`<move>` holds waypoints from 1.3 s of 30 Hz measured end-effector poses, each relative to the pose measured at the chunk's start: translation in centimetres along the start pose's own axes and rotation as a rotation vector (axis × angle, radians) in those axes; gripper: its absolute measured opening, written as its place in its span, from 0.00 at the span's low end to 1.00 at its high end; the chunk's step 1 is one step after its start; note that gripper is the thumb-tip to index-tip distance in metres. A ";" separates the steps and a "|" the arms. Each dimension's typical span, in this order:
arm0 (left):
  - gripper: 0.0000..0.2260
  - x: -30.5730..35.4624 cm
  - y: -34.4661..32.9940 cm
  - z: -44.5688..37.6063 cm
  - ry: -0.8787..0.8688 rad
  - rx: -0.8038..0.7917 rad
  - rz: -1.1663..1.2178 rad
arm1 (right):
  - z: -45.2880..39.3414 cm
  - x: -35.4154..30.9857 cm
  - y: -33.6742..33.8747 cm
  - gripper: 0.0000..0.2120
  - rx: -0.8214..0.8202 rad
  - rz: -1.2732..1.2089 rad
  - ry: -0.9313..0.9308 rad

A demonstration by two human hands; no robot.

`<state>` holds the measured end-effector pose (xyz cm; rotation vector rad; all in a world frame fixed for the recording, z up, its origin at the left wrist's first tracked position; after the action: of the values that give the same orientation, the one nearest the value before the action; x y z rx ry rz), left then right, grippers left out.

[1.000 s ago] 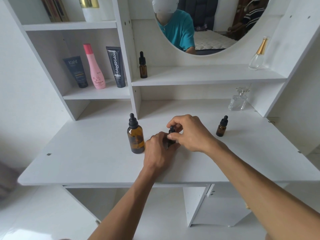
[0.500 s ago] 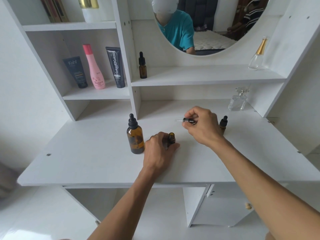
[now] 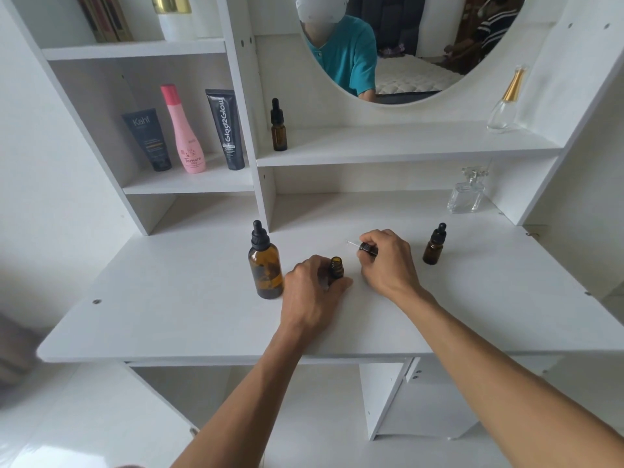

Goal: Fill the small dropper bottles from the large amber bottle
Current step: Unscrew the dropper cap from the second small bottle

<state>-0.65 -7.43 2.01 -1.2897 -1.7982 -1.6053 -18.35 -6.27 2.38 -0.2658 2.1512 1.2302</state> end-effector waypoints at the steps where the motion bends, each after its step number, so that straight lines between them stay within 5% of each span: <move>1: 0.13 0.0 0.0 0.0 0.000 0.000 -0.001 | 0.0 0.0 0.0 0.10 -0.002 -0.002 -0.001; 23: 0.11 0.2 0.1 0.1 -0.008 -0.002 0.002 | 0.5 0.4 0.2 0.21 -0.039 -0.082 -0.024; 39: 0.24 0.7 1.2 1.6 -0.049 0.090 -0.020 | 1.6 -0.2 1.2 0.22 -0.067 -0.131 -0.046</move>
<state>0.41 -5.80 2.86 -1.2841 -1.8955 -1.4971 -18.12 -4.31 2.77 -0.3967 2.0225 1.2235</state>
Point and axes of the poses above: each hand's wrist, its own z-axis away from the middle knuckle, its own y-axis out of the back of the hand, x = y × z, the point moved 8 cm from there along -z, towards the middle knuckle, and after that the axes turned 1 degree about -y, right-handed, at the moved point
